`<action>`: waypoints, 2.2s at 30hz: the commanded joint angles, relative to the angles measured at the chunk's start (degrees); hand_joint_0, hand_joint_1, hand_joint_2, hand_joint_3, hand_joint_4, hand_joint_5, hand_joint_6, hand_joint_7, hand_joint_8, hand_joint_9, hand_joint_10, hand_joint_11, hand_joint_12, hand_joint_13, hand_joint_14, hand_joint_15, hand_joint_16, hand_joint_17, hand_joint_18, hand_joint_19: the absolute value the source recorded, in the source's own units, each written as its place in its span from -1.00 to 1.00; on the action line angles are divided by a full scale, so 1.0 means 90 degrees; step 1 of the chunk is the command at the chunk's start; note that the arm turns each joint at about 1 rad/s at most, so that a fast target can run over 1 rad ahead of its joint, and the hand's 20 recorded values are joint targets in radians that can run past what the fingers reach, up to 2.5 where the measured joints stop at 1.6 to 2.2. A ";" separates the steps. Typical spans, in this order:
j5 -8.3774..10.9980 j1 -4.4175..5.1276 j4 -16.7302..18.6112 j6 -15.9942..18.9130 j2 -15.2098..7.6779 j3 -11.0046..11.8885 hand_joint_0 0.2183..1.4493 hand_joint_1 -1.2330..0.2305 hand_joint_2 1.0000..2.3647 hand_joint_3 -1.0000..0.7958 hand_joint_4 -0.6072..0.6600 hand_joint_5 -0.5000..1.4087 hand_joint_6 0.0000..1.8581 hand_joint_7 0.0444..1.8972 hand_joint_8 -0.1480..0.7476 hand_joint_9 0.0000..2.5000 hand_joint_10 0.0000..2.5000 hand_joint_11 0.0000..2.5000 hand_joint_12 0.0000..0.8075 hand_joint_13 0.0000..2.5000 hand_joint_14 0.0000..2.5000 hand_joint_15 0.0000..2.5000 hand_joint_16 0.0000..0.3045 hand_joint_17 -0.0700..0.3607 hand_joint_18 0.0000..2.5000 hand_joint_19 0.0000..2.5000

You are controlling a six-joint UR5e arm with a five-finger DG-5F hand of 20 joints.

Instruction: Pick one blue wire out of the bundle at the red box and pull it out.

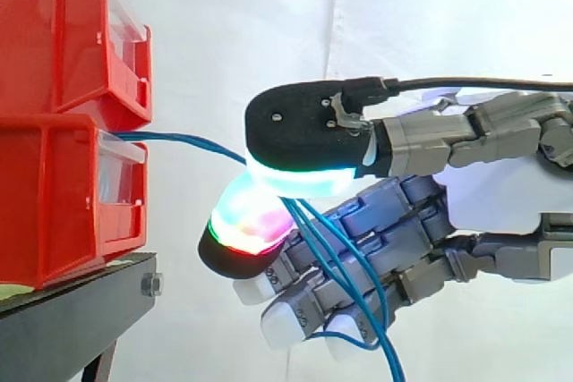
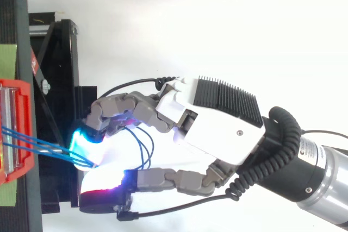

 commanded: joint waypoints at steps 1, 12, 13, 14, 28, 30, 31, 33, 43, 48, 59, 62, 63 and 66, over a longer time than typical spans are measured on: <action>-0.0021 0.0000 -0.0388 0.0327 0.0055 -0.0004 -0.32 -0.42 -0.98 -0.20 0.53 -0.66 -0.10 -0.10 0.22 -0.35 -0.99 -0.58 0.09 -0.32 -0.99 -0.68 -0.61 -0.06 -0.35 -0.58; -0.0031 0.0000 -0.0740 0.0405 0.0211 -0.0004 -0.37 -0.29 -0.99 -0.36 0.67 -0.63 -0.13 0.15 0.21 -0.31 -0.99 -0.61 0.08 -0.31 -0.99 -0.67 -0.61 -0.06 -0.35 -0.57; -0.0031 0.0000 -0.0740 0.0405 0.0211 -0.0004 -0.37 -0.28 -0.99 -0.36 0.67 -0.63 -0.13 0.15 0.20 -0.31 -0.99 -0.60 0.09 -0.31 -0.99 -0.67 -0.61 -0.06 -0.35 -0.58; -0.0031 0.0000 -0.0740 0.0405 0.0211 0.0006 -0.37 -0.25 -0.99 -0.34 0.67 -0.63 -0.13 0.17 0.20 -0.31 -0.99 -0.61 0.08 -0.32 -0.99 -0.68 -0.61 -0.06 -0.36 -0.57; -0.0021 -0.0039 -0.0730 0.0405 0.0202 -0.0004 -0.40 -0.17 -0.98 -0.19 0.53 -0.63 -0.14 0.09 0.20 -0.34 -0.99 -0.61 0.11 -0.33 -0.99 -0.67 -0.61 -0.05 -0.38 -0.56; -0.0031 -0.0049 -0.0710 0.0405 0.0211 -0.0004 -0.41 -0.24 -0.97 -0.16 0.54 -0.64 -0.12 0.06 0.20 -0.35 -0.99 -0.60 0.11 -0.33 -0.99 -0.67 -0.61 -0.05 -0.38 -0.56; -0.0031 -0.0049 -0.0710 0.0405 0.0202 -0.0004 -0.41 -0.26 -0.97 -0.16 0.53 -0.65 -0.12 0.05 0.20 -0.35 -0.99 -0.59 0.11 -0.33 -0.99 -0.67 -0.61 -0.05 -0.38 -0.57; -0.0021 -0.0049 -0.0710 0.0405 0.0202 0.0006 -0.40 -0.29 -0.98 -0.16 0.54 -0.65 -0.11 0.04 0.19 -0.35 -0.99 -0.59 0.11 -0.33 -0.99 -0.66 -0.61 -0.05 -0.38 -0.57; -0.0021 -0.0049 -0.0710 0.0405 0.0202 -0.0004 -0.39 -0.33 -0.97 -0.03 0.61 -0.65 -0.12 0.10 0.21 -0.35 -0.99 -0.62 0.11 -0.32 -0.99 -0.67 -0.59 -0.02 -0.35 -0.58; -0.0011 -0.0049 -0.0710 0.0405 0.0202 -0.0004 -0.34 -0.23 -0.98 0.06 0.78 -0.61 -0.27 0.12 0.26 -0.34 -0.99 -0.68 0.18 -0.30 -0.99 -0.68 -0.55 0.05 -0.32 -0.59; -0.0002 -0.0029 -0.0710 0.0405 0.0202 -0.0004 -0.30 -0.43 -0.98 -0.07 0.67 -0.65 -0.16 0.04 0.23 -0.35 -0.99 -0.52 0.10 -0.32 -0.99 -0.66 -0.60 -0.03 -0.35 -0.59; -0.0002 -0.0029 -0.0710 0.0405 0.0202 -0.0004 -0.28 -0.47 -0.98 -0.18 0.68 -0.66 -0.14 0.01 0.22 -0.35 -0.99 -0.51 0.09 -0.32 -0.99 -0.67 -0.60 -0.04 -0.36 -0.59; -0.0002 -0.0029 -0.0710 0.0405 0.0202 -0.0004 -0.27 -0.48 -0.98 -0.23 0.67 -0.66 -0.14 0.00 0.23 -0.35 -0.99 -0.51 0.09 -0.32 -0.99 -0.67 -0.60 -0.04 -0.36 -0.59; -0.0002 -0.0039 -0.0710 0.0405 0.0202 -0.0004 -0.25 -0.51 -0.99 -0.31 0.67 -0.66 -0.13 -0.02 0.22 -0.34 -0.99 -0.50 0.08 -0.32 -0.99 -0.67 -0.60 -0.04 -0.35 -0.60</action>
